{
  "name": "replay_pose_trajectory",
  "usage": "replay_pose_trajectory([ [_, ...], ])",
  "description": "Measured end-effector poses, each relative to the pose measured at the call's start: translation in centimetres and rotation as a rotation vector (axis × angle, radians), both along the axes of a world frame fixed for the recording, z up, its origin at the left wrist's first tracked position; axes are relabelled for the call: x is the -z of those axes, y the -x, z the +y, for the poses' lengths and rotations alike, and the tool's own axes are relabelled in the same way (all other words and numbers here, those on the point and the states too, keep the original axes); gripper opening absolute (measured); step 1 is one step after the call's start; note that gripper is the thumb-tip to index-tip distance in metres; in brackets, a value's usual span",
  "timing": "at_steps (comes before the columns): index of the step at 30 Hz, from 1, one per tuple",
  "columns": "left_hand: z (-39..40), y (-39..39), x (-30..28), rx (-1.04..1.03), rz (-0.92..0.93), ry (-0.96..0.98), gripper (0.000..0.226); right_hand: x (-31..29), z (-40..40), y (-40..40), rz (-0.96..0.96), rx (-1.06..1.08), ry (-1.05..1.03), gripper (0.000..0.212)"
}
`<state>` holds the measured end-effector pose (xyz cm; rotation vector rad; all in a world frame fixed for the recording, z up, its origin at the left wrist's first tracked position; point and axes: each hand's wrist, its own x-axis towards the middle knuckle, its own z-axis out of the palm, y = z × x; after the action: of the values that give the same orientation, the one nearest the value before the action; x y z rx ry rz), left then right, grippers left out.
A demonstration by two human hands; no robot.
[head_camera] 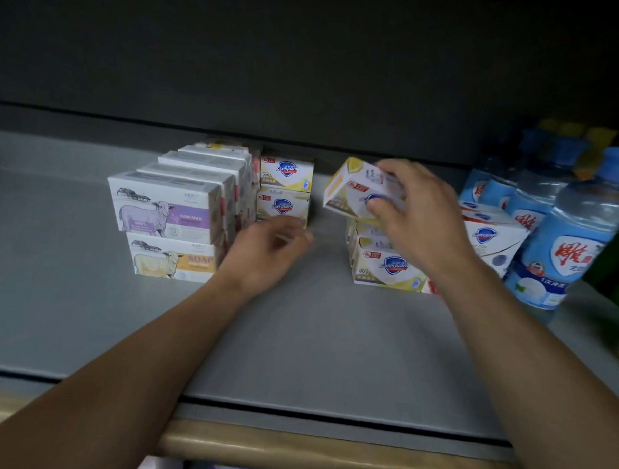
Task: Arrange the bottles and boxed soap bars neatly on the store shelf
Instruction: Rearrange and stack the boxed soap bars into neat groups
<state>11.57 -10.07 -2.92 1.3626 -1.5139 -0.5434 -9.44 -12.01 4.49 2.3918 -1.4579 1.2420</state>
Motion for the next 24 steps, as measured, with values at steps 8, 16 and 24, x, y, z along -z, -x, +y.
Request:
replay_pose_trajectory([
  [8,-0.8,0.1,1.7,-0.067,-0.644,-0.190,0.050,-4.8,-6.5,0.7,0.399,0.246,-0.108,0.038],
  [16,-1.1,0.2,2.5,-0.103,-0.778,-0.196,0.061,-4.1,-9.9,-0.4,0.636,0.302,-0.230,0.036],
  [24,-0.9,0.2,1.9,-0.078,-0.727,-0.226,0.078,-2.7,-10.1,-0.5,0.658,0.330,-0.183,0.036],
])
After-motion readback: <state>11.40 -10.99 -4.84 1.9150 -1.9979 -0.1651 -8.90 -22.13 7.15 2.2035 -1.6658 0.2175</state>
